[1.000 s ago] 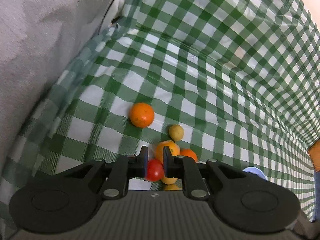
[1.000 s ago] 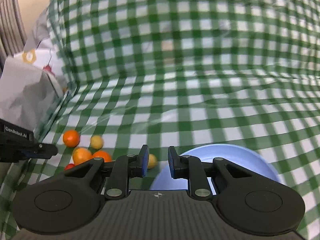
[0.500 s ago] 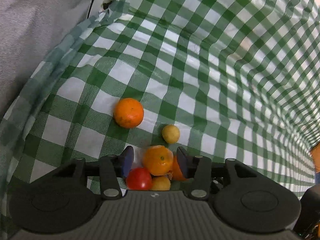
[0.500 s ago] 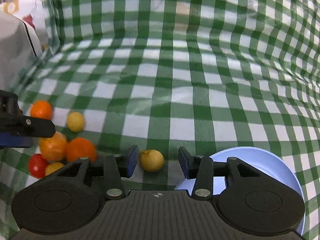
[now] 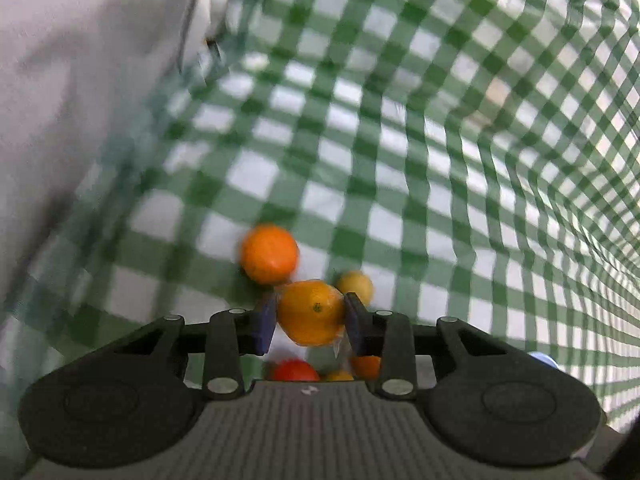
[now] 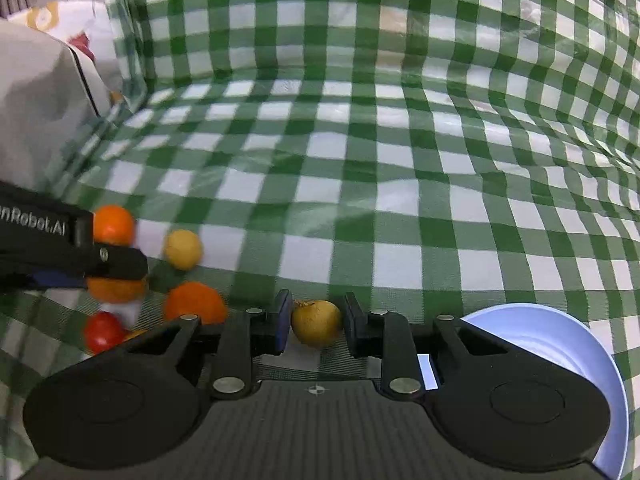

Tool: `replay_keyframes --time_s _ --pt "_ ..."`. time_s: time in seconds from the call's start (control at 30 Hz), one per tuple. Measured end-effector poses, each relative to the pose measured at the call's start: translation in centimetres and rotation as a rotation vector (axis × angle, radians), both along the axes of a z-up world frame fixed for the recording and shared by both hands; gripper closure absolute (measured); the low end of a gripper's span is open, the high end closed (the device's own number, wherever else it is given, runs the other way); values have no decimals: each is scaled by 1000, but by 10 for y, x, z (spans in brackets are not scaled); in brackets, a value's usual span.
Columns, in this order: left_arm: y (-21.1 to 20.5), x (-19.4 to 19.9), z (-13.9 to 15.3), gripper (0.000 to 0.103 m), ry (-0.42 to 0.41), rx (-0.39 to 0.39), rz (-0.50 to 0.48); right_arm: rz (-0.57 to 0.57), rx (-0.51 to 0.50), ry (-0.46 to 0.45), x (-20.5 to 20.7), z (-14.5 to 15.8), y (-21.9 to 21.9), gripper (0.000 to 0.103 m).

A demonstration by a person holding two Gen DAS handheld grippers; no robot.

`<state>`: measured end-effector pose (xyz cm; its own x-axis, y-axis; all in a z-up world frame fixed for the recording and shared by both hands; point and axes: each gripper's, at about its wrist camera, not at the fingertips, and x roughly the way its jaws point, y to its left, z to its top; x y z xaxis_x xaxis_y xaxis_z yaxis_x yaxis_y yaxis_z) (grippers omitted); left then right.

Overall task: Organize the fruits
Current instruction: 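Carry the orange in the left tool while the right tool carries the yellow fruit over the plate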

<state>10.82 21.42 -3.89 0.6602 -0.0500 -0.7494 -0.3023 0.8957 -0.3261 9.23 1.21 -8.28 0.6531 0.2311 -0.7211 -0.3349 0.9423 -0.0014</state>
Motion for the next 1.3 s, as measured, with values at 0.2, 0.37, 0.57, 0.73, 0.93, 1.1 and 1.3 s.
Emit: replay_keyframes --time_s 0.2,0.37,0.57,0.73,0.93,1.1,1.3 --pt "14 2 -18 62 111 12 10 60 12 52 -6 -1 7 75" --pt "18 4 -17 62 121 46 -12 63 -26 87 -5 -10 13 75" --pt "20 4 -18 63 118 63 -19 60 -19 93 -5 -8 10 75" --pt "11 3 -8 63 78 78 -33 52 6 56 -8 5 10 75" --pt "5 6 1 63 50 80 -55 58 16 15 -13 23 6 75" --pt "3 8 4 63 34 92 -69 69 19 -12 -20 36 -1 75" --pt "-10 0 11 63 13 126 -118 67 34 -33 -35 51 -15 75"
